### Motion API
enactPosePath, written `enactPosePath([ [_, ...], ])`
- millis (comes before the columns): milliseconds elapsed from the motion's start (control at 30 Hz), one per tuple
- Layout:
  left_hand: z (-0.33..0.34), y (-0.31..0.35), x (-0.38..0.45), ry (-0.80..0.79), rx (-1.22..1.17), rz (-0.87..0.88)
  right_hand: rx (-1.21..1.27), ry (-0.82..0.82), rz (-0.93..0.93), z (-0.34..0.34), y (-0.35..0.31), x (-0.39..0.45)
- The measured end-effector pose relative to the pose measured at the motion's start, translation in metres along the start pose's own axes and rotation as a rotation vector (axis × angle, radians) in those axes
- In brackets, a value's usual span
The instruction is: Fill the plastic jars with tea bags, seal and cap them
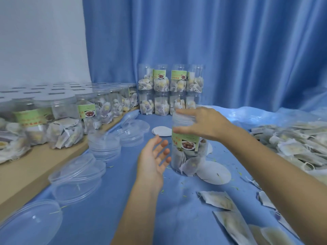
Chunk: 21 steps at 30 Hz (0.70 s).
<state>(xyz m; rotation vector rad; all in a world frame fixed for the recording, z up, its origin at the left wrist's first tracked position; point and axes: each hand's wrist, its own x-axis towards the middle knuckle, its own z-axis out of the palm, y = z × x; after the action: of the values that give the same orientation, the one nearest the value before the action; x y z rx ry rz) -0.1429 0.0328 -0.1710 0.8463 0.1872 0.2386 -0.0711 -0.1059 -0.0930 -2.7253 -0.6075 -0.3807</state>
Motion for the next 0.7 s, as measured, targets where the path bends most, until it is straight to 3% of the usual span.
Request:
enactPosePath([
  [167,0.003,-0.012,0.005,0.082,0.266,0.012,-0.007,-0.005,-0.065,0.006,0.008,-0.014],
  [367,0.0,-0.018,0.005,0.108,0.491,-0.012,0.043,0.159,-0.134,0.014,0.015,-0.042],
  [467,0.005,-0.021,-0.002,0.052,0.508,-0.004,0.216,0.28,-0.159,0.018,0.022,-0.06],
  [533,0.007,-0.02,-0.006,-0.033,0.483,-0.003,0.485,0.361,-0.13,0.019,0.024,-0.069],
  [600,0.005,-0.02,-0.003,-0.146,0.361,-0.051,0.71,0.395,-0.118,0.016,0.025,-0.07],
  [700,0.002,-0.016,0.0,-0.23,0.154,0.001,0.79,0.353,-0.166,0.008,0.023,-0.069],
])
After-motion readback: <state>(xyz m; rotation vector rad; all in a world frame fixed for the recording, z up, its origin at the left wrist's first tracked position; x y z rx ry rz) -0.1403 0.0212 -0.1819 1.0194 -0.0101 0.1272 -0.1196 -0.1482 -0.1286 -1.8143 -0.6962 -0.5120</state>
